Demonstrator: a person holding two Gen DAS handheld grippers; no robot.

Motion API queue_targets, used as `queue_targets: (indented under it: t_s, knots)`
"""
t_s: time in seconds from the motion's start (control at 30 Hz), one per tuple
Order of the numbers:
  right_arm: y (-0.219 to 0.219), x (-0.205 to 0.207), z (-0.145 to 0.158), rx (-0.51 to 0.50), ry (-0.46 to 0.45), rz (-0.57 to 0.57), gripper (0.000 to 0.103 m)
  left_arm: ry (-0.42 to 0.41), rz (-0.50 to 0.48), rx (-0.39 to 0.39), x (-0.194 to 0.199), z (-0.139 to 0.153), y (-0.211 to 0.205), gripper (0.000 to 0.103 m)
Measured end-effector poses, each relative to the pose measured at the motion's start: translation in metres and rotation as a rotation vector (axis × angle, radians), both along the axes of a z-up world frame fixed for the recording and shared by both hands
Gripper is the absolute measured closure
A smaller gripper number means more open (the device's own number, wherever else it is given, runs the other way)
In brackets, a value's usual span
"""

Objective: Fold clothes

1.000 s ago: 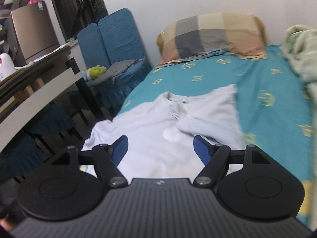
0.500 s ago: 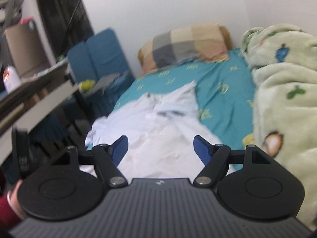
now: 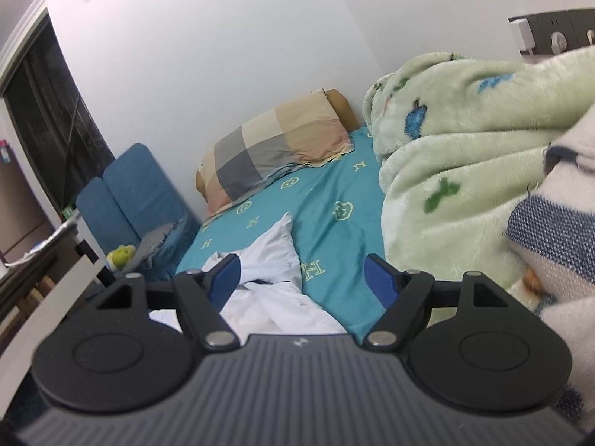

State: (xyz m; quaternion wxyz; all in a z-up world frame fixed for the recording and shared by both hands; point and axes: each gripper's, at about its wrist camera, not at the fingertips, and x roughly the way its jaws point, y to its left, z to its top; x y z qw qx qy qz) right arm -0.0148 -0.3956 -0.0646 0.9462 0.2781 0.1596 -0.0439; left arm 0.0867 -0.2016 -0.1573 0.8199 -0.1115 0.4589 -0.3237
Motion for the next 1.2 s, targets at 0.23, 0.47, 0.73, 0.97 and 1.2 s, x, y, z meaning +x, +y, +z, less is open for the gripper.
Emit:
queue_targets:
  t_s: [0.23, 0.47, 0.73, 0.97, 1.2]
  knots:
    - [-0.001, 0.004, -0.005, 0.016, 0.005, 0.014, 0.027, 0.122, -0.032, 0.01, 0.019, -0.034, -0.031, 0.102]
    - [-0.001, 0.006, -0.008, 0.029, 0.013, 0.033, 0.027, 0.092, -0.018, -0.036, 0.01, -0.002, 0.013, 0.103]
    - [0.009, 0.015, -0.013, 0.018, 0.067, 0.092, 0.027, 0.122, 0.13, -0.064, 0.021, 0.036, 0.123, 0.103]
    - [0.029, 0.03, -0.02, -0.02, 0.16, 0.182, 0.027, 0.263, 0.3, 0.001, 0.053, -0.015, 0.183, 0.102]
    - [0.046, 0.043, -0.027, -0.053, 0.231, 0.275, 0.027, 0.241, 0.255, -0.029, 0.046, -0.006, 0.179, 0.066]
